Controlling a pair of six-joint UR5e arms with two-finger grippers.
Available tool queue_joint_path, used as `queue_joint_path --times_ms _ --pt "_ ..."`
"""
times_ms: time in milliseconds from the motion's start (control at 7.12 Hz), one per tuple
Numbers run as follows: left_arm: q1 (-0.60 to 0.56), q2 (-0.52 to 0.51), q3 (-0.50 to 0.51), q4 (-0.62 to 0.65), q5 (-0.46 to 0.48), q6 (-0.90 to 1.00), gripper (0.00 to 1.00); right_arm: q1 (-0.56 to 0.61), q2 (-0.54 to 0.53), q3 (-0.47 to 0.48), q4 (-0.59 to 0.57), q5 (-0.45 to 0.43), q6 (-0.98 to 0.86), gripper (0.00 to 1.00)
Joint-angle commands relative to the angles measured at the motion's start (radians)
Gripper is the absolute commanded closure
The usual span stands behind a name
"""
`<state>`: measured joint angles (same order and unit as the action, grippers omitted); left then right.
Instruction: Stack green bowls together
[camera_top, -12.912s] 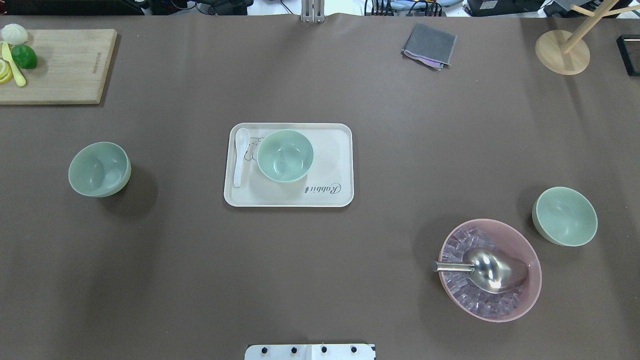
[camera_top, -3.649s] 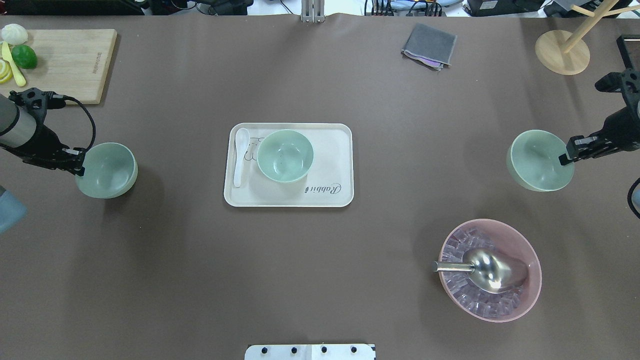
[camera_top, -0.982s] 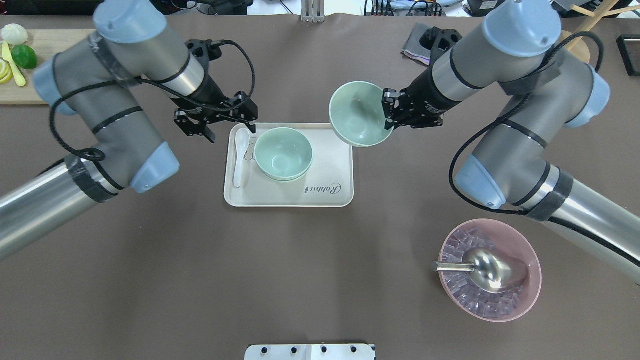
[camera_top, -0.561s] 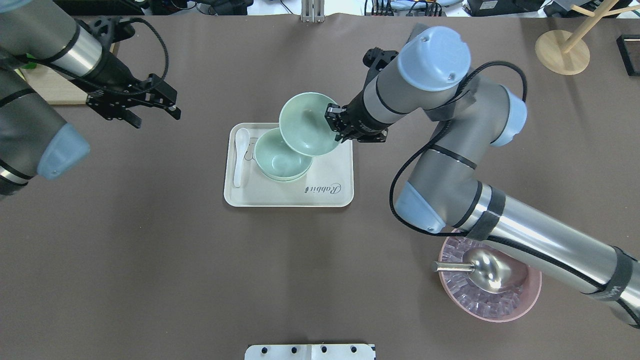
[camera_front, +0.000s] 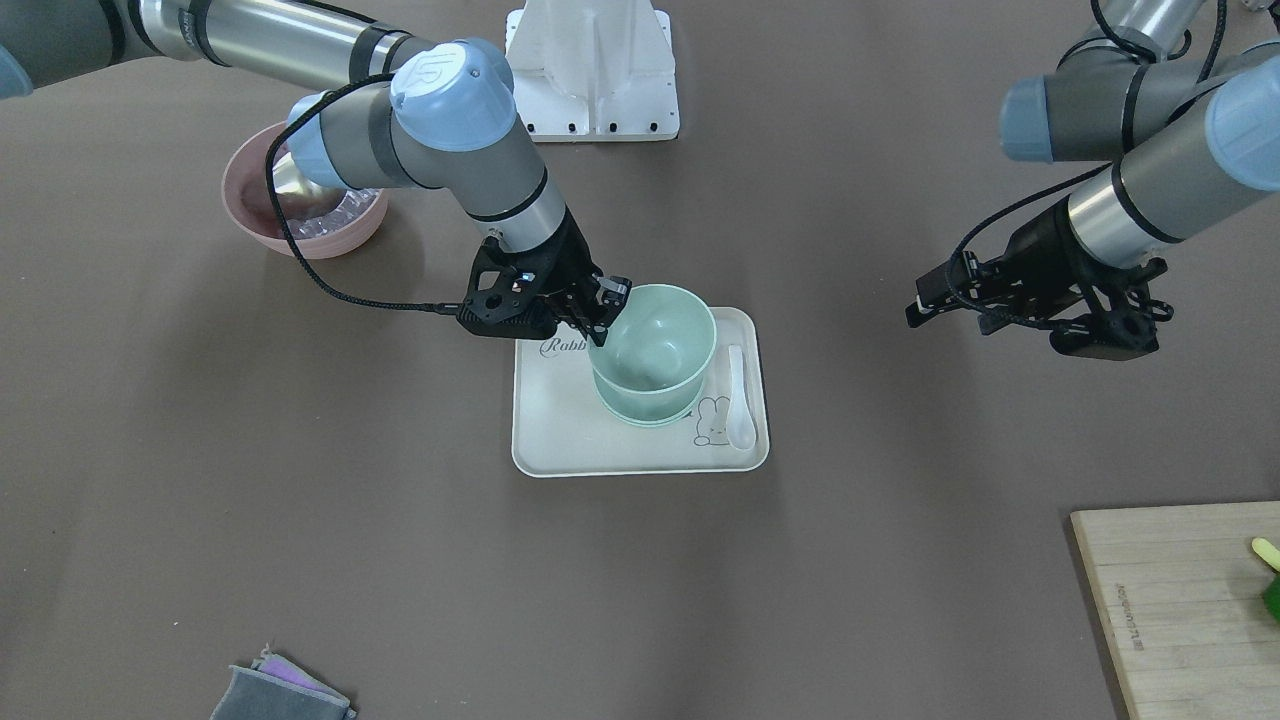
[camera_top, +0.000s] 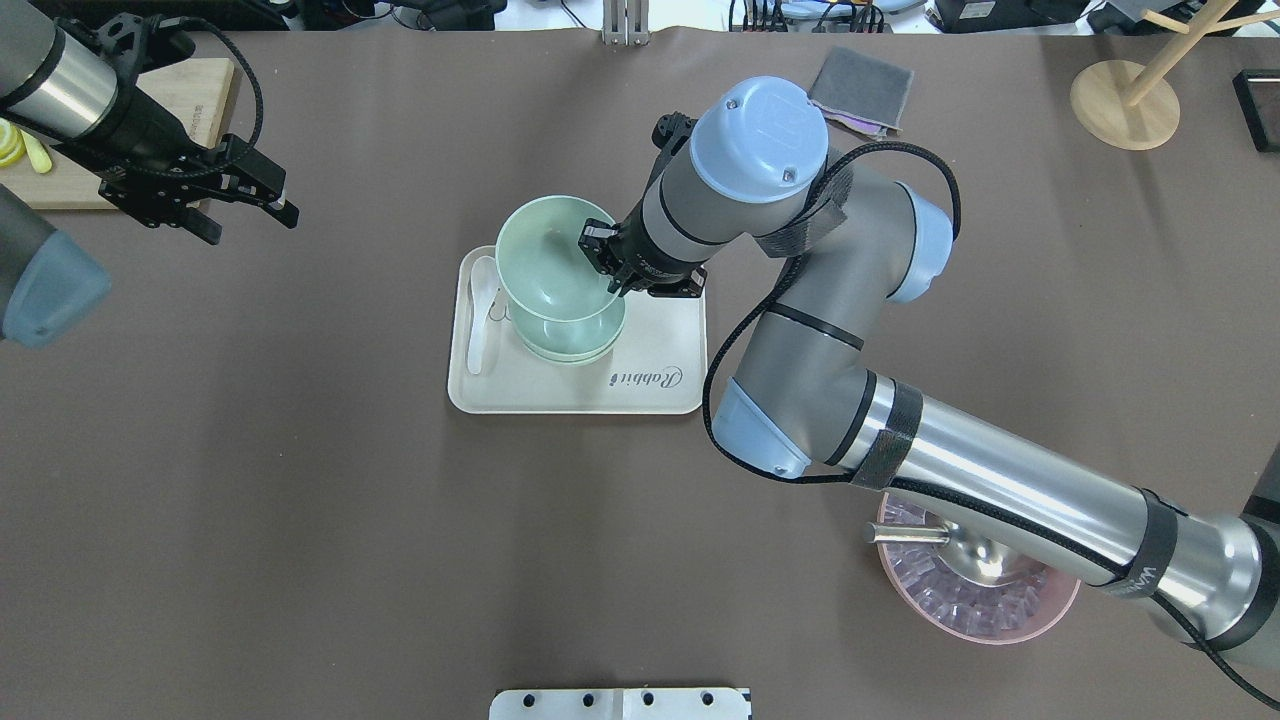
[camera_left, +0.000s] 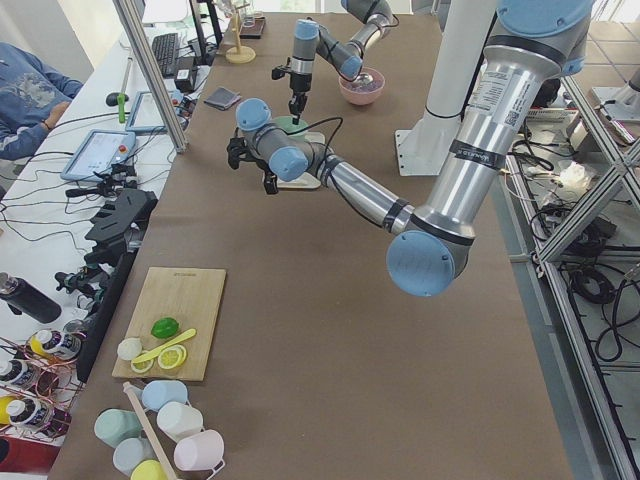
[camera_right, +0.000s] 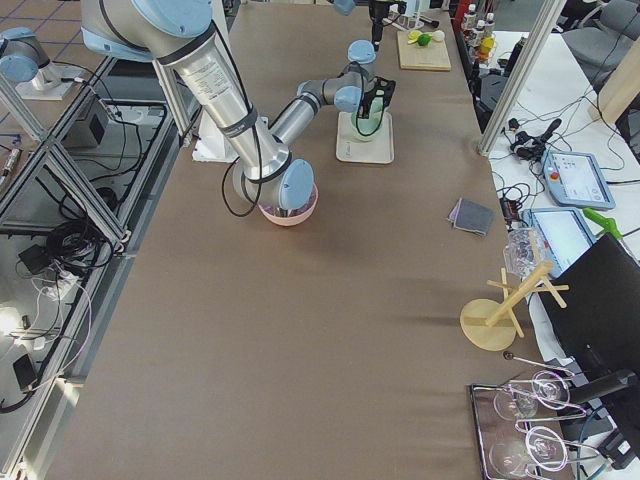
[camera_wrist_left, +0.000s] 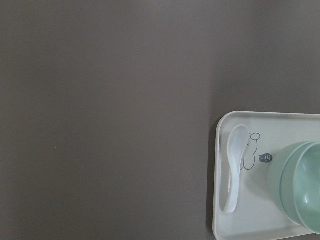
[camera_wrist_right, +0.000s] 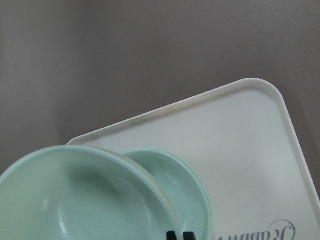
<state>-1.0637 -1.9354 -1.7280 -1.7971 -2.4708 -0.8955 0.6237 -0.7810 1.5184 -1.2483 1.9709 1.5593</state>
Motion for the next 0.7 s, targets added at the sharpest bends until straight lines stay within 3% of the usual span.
queue_joint_path --times_ms 0,140,421,561 --pt "-0.001 0.001 -0.005 0.002 0.000 0.001 0.01 -0.005 0.005 -0.021 0.001 0.002 -0.002 0.56" --pt "-0.001 0.001 -0.011 0.005 0.000 0.001 0.01 -0.013 0.006 -0.052 0.016 0.002 -0.008 0.01" --pt "-0.015 -0.002 -0.015 0.045 -0.003 0.001 0.01 0.011 -0.001 -0.050 0.038 0.046 -0.015 0.00" --pt "-0.021 -0.002 -0.024 0.064 -0.002 0.001 0.01 0.075 -0.017 -0.038 0.035 0.128 -0.039 0.00"
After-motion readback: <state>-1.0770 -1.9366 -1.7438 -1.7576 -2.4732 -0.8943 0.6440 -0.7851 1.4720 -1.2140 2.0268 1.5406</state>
